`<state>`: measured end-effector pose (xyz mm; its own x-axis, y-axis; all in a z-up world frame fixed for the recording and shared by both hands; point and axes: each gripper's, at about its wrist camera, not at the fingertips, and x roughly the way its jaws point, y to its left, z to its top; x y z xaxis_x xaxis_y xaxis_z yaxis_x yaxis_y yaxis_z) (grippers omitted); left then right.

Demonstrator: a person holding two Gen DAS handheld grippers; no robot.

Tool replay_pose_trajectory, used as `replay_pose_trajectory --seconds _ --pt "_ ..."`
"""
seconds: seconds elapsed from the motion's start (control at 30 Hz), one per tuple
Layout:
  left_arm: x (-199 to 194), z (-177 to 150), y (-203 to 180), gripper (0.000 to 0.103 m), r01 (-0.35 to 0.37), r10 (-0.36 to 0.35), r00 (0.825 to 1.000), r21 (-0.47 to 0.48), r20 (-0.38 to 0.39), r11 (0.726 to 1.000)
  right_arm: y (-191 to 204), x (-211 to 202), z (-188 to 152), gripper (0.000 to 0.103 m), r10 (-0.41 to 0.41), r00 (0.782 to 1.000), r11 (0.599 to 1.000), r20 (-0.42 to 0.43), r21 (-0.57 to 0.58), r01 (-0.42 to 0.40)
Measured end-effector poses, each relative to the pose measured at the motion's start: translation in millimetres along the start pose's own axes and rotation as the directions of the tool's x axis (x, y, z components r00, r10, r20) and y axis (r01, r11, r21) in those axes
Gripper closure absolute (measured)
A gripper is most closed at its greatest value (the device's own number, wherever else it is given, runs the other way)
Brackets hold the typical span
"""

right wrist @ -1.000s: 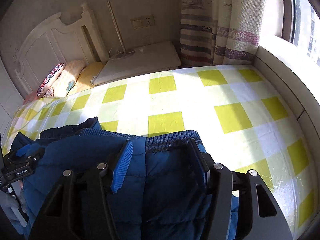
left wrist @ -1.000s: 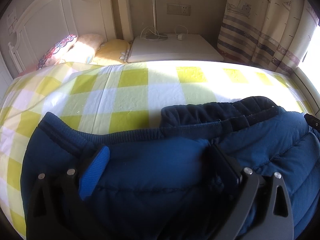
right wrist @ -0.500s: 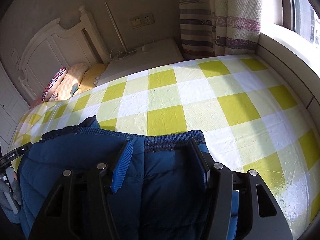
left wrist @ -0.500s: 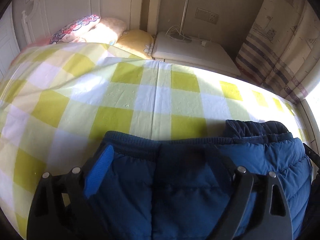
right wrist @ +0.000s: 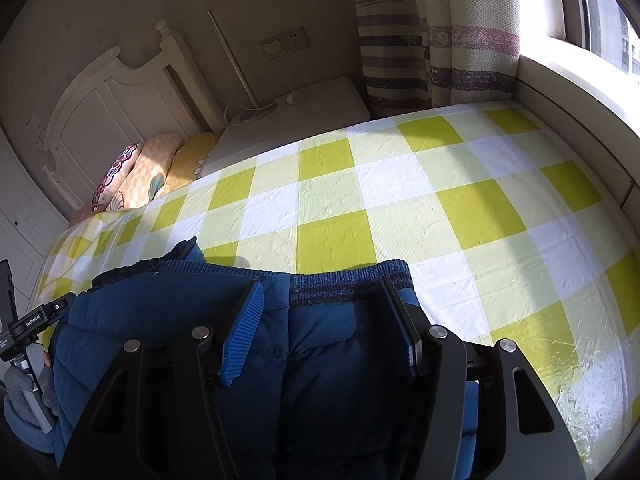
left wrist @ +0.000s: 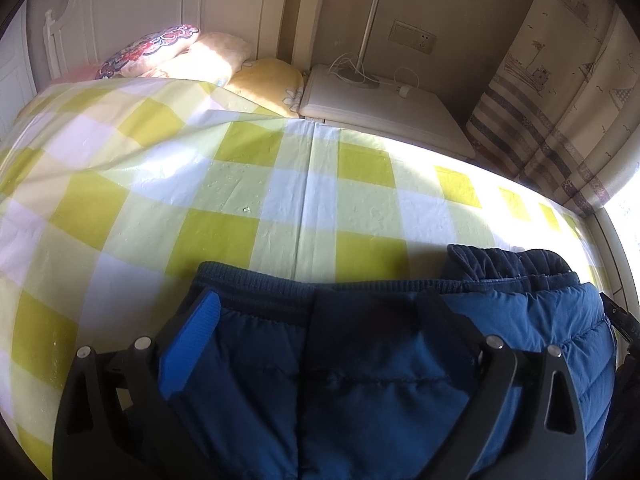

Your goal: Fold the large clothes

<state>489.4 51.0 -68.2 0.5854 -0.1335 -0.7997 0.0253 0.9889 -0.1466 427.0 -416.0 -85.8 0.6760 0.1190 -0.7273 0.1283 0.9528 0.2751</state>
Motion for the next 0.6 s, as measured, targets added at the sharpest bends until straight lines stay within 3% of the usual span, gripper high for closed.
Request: replay_pose_trajectory --seconds 0.07,0.1,0.2,0.27,0.33,0.4,0.43,0.5,0.6 --pt "-16 -2 -6 0.007 -0.093 0.093 0.995 -0.002 0.031 0.996 18 -16 -1 0.042 -0.123 0.992 0.99 0.027 -0.066 0.124" --pt "-32 -7 -11 0.007 -0.105 0.105 0.992 -0.001 0.07 0.994 32 -31 -4 0.041 -0.124 0.99 0.986 0.066 -0.107 0.131" --pt "-70 -24 -41 0.004 -0.028 0.019 0.986 0.055 0.164 0.998 88 -68 -24 0.022 0.015 0.99 0.96 0.139 -0.28 0.025" --pt "-75 -35 -74 0.004 -0.039 0.016 0.987 0.142 0.162 0.989 136 -67 -45 0.021 0.02 0.996 0.894 0.092 -0.448 0.023" --pt "-65 -48 -107 0.003 -0.068 0.03 0.989 0.259 0.147 0.963 174 -54 -69 0.021 -0.002 1.0 0.81 0.023 -0.587 0.016" --pt "-39 -63 -128 0.003 -0.154 0.125 0.987 0.353 0.104 0.923 188 -35 -87 0.021 -0.09 0.996 0.751 0.004 -0.656 0.07" --pt "-26 -67 -128 0.002 -0.165 0.15 0.986 0.375 0.071 0.912 186 -31 -88 0.021 -0.082 0.997 0.761 -0.004 -0.646 0.06" --pt "-23 -63 -113 0.002 -0.101 0.096 0.995 0.324 0.033 0.94 170 -33 -79 0.02 -0.055 0.998 0.816 -0.03 -0.577 0.028" --pt "-43 -58 -77 0.002 -0.12 0.101 0.99 0.237 0.094 0.964 135 -46 -68 0.02 -0.089 0.996 0.868 0.021 -0.49 0.087"
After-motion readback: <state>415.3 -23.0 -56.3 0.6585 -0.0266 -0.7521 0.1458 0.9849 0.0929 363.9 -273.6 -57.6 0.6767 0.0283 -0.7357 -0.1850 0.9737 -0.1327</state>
